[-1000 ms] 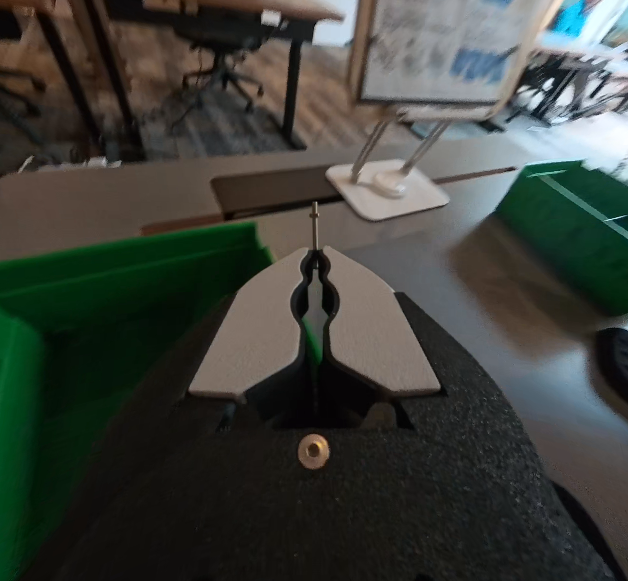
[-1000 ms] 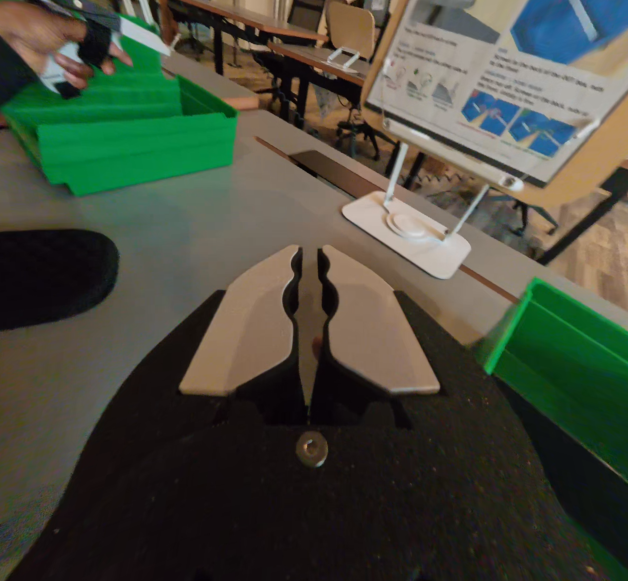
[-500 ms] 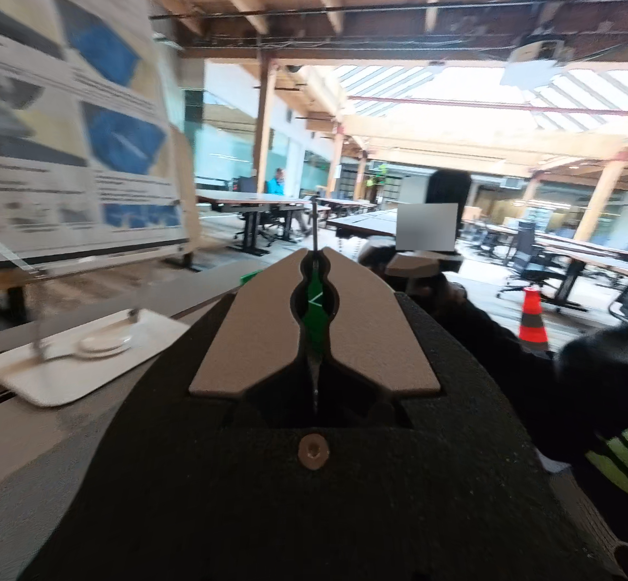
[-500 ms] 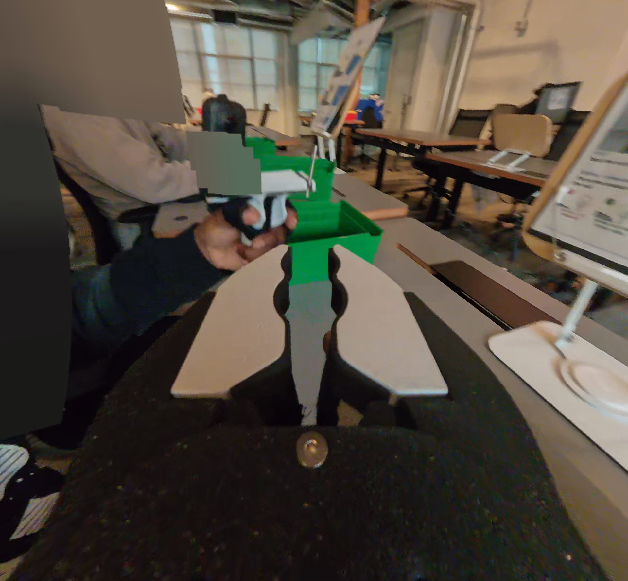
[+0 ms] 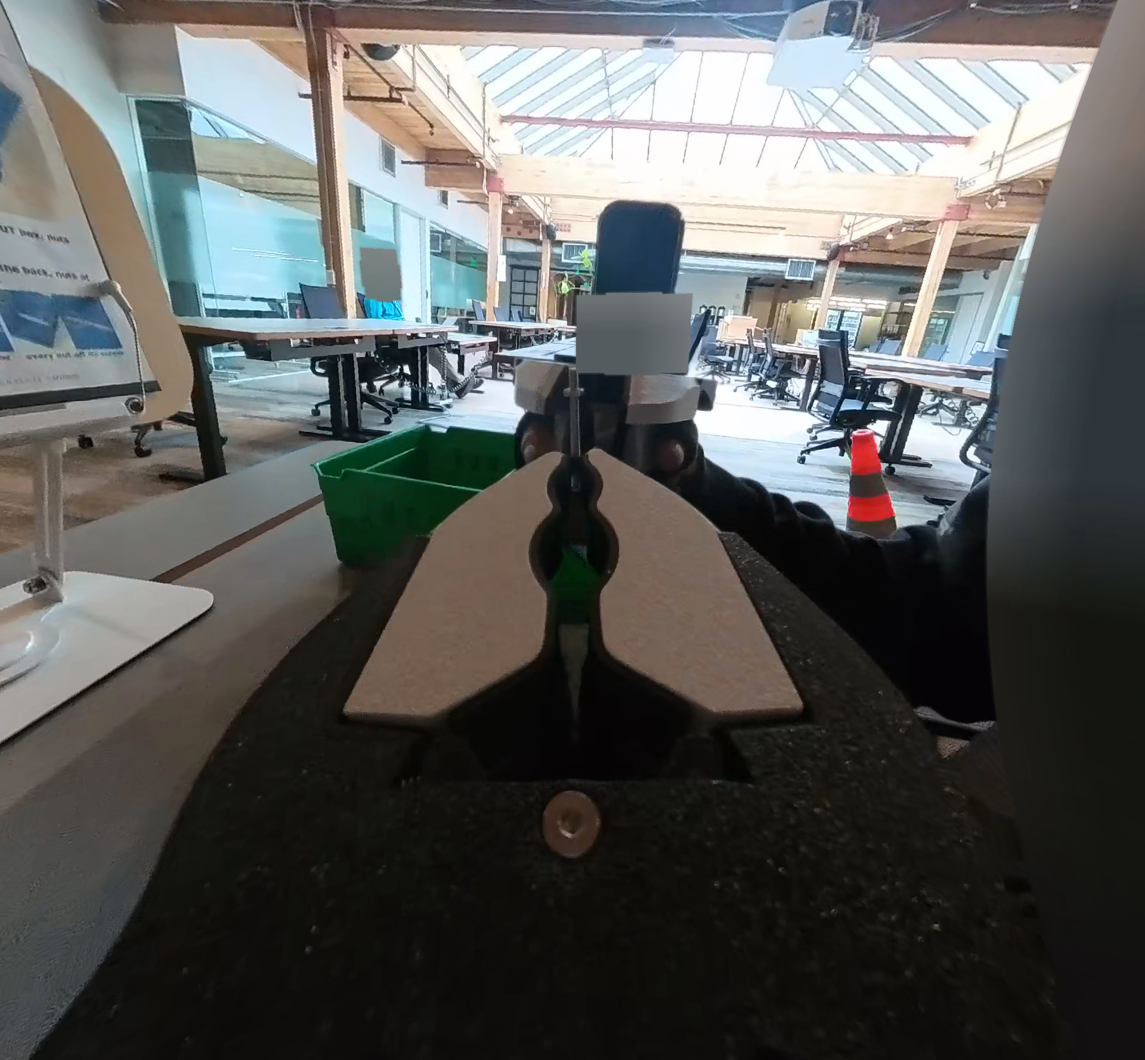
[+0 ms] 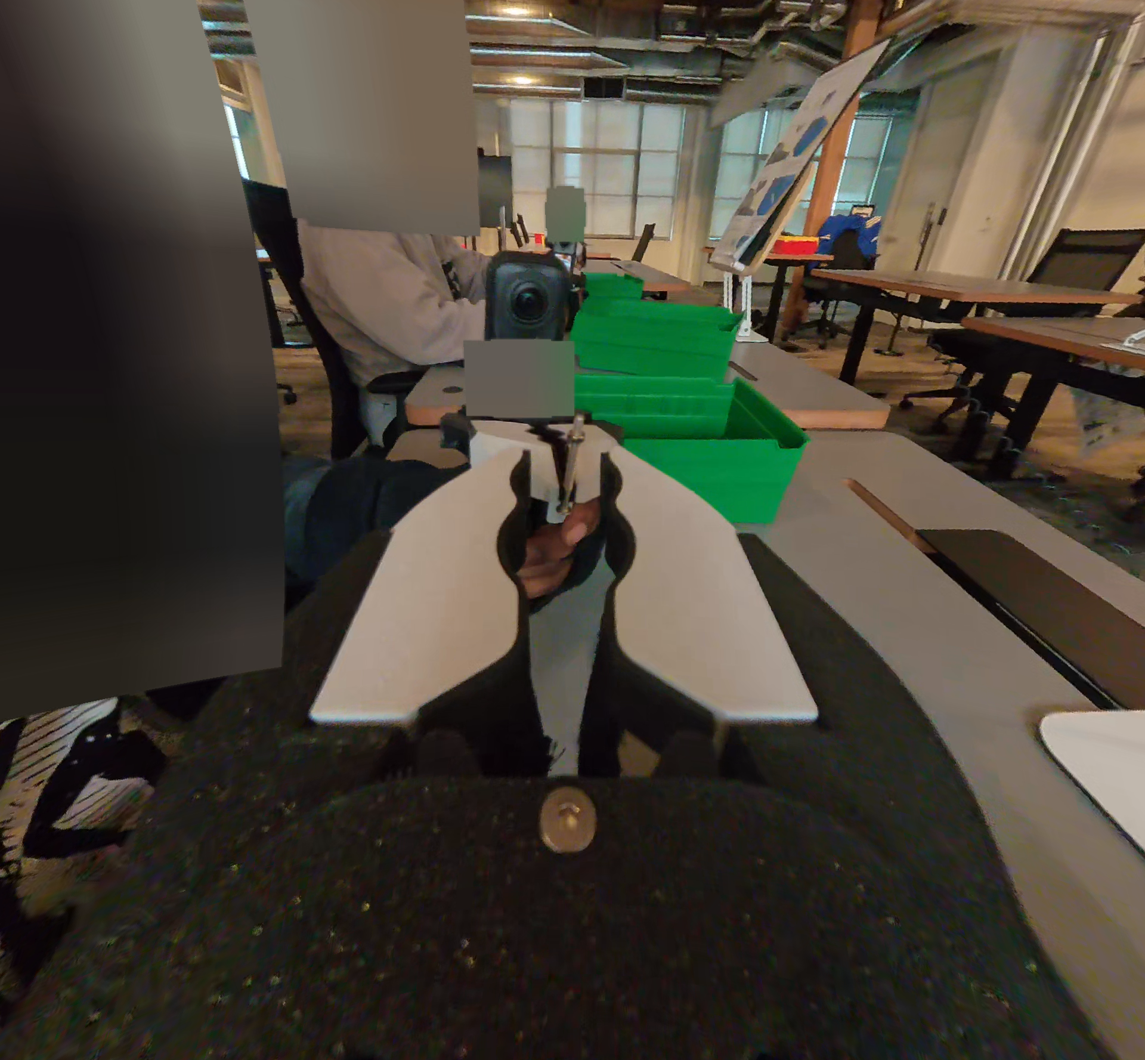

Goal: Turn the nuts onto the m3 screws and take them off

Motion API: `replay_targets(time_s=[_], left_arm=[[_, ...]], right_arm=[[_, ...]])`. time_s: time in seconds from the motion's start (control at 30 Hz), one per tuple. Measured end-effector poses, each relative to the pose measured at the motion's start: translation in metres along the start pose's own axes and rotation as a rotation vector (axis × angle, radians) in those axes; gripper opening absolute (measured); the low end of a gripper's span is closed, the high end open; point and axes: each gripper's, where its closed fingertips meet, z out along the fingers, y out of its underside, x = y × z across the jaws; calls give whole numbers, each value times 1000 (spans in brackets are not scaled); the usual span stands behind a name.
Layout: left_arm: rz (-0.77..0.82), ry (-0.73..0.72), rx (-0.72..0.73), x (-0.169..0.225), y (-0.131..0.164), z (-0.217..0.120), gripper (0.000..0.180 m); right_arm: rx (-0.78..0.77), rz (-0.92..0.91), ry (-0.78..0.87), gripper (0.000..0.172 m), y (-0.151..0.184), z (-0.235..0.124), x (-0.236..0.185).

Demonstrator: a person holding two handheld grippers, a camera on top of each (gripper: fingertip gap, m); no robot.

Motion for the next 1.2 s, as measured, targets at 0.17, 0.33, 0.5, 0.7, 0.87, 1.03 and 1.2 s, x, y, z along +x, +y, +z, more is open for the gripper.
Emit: replay_targets(time_s=[0.17, 0.33, 0.5, 0.7, 0.87, 1.03, 1.2], left_arm=[[-21, 14, -21, -1, 12, 1, 1], [-18, 21, -51, 0, 18, 3, 1], [14, 7, -120, -2, 31, 1, 13], [34, 15, -146, -2, 35, -1, 29], [-28, 63, -150, 4, 39, -1, 42], [11, 67, -225, 8, 54, 5, 37], [13, 65, -233, 8, 56, 6, 30]], right_arm=[[-17, 11, 14, 10, 11, 0, 4], [-30, 7, 7, 4, 16, 1, 3], [-101, -12, 12, 2, 24, 0, 1], [-120, -15, 16, 2, 29, 3, 0], [-74, -3, 27, 2, 22, -2, 3], [-83, 2, 12, 2, 25, 3, 0], [-103, 5, 10, 2, 30, 4, 0]])
